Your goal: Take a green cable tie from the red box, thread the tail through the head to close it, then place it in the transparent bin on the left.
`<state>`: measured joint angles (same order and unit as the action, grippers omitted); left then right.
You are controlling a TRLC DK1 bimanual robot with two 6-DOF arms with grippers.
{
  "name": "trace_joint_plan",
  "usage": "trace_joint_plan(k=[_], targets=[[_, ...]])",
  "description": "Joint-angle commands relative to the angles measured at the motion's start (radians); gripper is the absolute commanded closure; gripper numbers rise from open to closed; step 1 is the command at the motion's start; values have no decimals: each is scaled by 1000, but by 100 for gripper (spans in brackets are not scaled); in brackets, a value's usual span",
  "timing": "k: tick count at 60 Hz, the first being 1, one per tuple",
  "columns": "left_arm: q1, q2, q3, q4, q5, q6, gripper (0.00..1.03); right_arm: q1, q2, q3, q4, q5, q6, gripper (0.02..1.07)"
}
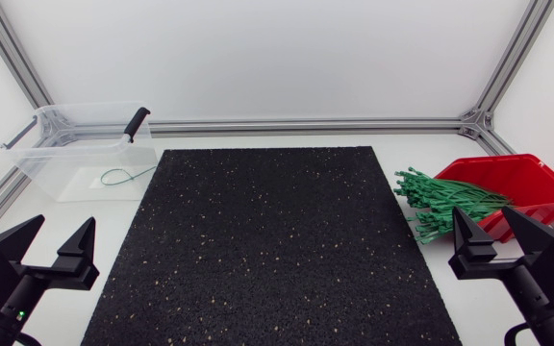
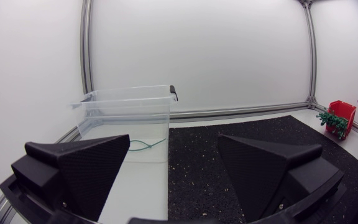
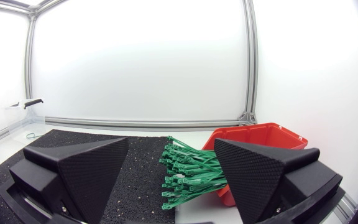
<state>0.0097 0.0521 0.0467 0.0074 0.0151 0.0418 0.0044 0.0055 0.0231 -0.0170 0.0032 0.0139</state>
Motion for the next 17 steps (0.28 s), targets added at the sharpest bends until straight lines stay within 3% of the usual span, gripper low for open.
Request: trace_joint_plan(k=[1, 17], targets=[[-9, -46, -43, -6, -14, -39, 4, -4, -6, -23, 17, -3, -14, 7], [-10, -52, -47, -7, -15, -42, 4, -4, -6, -23, 17, -3, -14, 7]])
